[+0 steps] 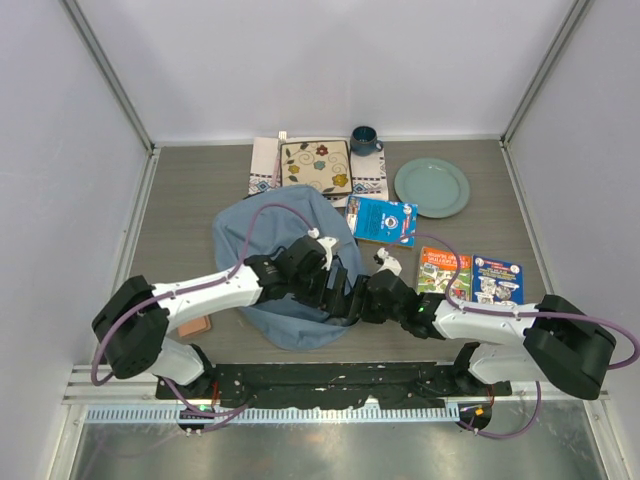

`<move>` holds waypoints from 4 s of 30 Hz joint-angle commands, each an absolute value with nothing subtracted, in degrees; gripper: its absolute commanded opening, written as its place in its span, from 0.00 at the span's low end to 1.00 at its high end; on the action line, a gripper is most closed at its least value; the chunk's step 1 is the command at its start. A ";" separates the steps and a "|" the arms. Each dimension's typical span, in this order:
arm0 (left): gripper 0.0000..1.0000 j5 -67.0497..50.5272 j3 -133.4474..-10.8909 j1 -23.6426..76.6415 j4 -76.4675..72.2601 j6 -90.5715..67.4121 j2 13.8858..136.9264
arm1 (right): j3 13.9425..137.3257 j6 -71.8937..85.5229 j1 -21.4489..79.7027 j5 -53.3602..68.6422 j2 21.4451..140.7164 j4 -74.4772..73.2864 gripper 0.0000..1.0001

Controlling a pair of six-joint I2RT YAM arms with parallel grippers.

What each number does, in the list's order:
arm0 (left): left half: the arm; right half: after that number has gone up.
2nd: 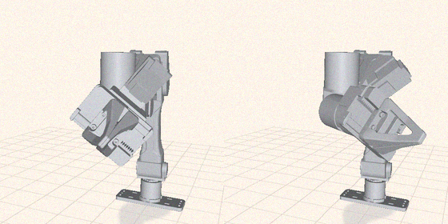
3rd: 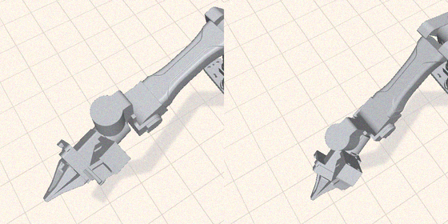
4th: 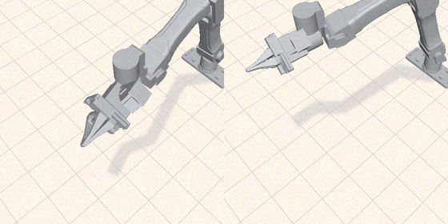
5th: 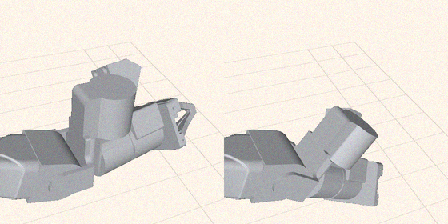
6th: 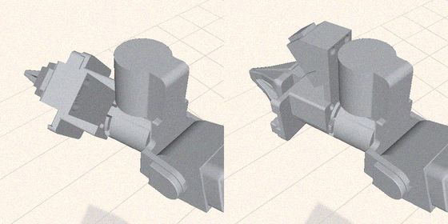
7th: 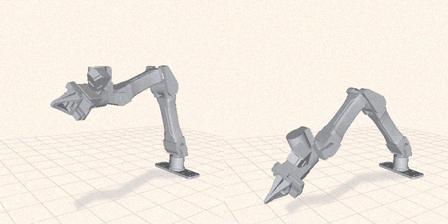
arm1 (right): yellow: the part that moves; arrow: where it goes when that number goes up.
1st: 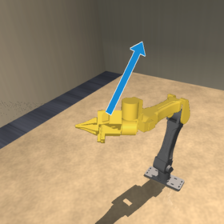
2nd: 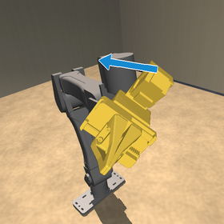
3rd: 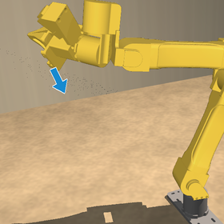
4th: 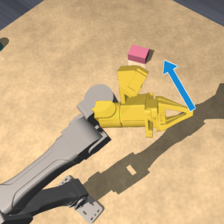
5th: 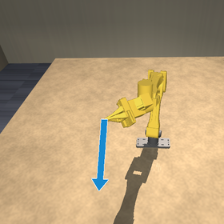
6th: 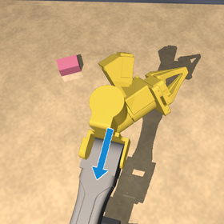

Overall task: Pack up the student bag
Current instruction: Adjust the student bag at the center of the board, then pick up the book from the center of the board.

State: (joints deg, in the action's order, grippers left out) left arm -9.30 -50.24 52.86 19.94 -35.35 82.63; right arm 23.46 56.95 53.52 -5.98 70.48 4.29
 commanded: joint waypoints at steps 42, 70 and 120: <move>0.00 7.12 -70.94 32.78 29.09 -29.27 63.46 | 50.27 33.93 46.76 -8.89 94.82 8.60 0.59; 0.89 -5.80 -71.62 38.03 19.52 -34.02 75.84 | 43.60 47.63 21.81 -27.69 56.89 -36.81 0.90; 1.00 -8.88 -103.09 35.60 18.11 -34.63 128.32 | 56.51 35.24 3.16 8.43 97.29 -0.26 0.82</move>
